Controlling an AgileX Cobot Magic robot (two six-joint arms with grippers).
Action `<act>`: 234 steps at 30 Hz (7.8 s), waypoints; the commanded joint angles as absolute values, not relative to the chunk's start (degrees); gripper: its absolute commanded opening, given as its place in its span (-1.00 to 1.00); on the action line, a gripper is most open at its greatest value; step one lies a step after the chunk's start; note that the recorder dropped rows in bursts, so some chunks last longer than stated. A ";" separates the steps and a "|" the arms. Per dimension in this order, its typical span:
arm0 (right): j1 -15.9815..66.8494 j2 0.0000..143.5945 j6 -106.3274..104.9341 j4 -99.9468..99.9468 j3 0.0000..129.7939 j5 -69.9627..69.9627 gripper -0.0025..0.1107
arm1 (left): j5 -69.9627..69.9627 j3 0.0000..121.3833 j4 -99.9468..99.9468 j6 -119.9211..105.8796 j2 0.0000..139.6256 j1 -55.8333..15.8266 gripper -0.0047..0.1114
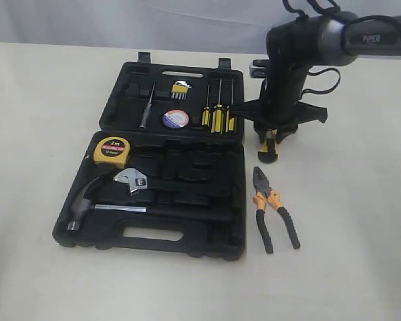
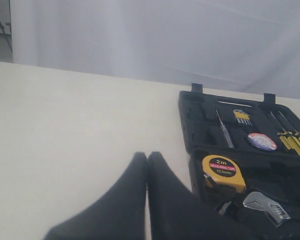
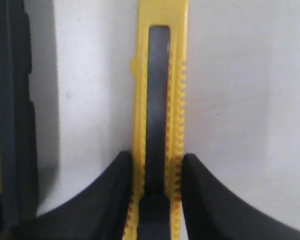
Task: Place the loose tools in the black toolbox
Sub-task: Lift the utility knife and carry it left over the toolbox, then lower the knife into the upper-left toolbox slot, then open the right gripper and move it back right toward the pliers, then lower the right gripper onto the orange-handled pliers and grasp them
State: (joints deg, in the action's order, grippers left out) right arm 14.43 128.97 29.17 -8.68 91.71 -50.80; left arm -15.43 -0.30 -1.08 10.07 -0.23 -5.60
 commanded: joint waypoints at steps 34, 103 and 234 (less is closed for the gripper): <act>40.85 126.90 39.85 -16.08 118.70 -48.12 -0.96 | -15.39 0.00 -0.87 10.15 0.00 -5.93 -0.92; 43.40 148.99 70.65 -44.66 129.47 -40.61 0.27 | -15.50 0.00 -1.11 10.15 0.00 -5.93 -0.92; 24.02 101.51 12.76 -7.72 59.77 -41.47 -0.10 | -15.51 0.00 -1.26 10.15 0.00 -5.93 -0.92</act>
State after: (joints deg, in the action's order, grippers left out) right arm 25.68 100.35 12.56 -8.03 58.68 -41.80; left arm -15.43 -0.30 -1.08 10.07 -0.23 -5.60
